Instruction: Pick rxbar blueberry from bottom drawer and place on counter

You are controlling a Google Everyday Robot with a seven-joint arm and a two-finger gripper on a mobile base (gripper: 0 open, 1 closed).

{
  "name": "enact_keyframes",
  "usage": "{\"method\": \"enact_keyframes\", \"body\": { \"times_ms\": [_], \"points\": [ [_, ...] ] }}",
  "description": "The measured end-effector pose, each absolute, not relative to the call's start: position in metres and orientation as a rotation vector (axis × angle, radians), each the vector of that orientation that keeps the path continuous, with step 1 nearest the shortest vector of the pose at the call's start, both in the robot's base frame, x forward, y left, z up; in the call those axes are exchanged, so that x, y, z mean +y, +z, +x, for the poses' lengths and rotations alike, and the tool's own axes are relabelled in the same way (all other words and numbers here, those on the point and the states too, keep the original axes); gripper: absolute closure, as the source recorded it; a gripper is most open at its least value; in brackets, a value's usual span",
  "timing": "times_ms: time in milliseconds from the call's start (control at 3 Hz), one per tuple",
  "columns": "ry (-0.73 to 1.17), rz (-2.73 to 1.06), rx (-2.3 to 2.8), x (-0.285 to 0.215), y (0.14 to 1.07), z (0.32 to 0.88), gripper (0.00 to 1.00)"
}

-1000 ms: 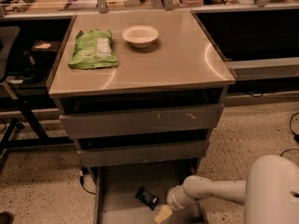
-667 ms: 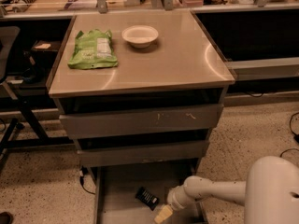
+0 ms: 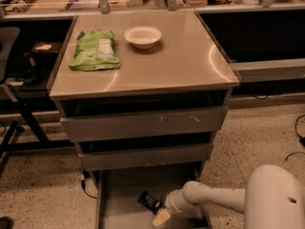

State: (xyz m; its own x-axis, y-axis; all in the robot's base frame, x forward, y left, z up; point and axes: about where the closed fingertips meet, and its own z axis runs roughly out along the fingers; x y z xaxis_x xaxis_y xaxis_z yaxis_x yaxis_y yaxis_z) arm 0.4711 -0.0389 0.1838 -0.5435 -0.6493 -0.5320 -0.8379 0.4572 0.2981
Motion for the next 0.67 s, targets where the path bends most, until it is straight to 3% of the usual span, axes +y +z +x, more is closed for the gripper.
{"method": "enact_keyframes", "body": {
  "times_ms": [667],
  "points": [
    [0.784, -1.301, 2.259, 0.009, 0.151, 0.514, 0.00]
  ]
}}
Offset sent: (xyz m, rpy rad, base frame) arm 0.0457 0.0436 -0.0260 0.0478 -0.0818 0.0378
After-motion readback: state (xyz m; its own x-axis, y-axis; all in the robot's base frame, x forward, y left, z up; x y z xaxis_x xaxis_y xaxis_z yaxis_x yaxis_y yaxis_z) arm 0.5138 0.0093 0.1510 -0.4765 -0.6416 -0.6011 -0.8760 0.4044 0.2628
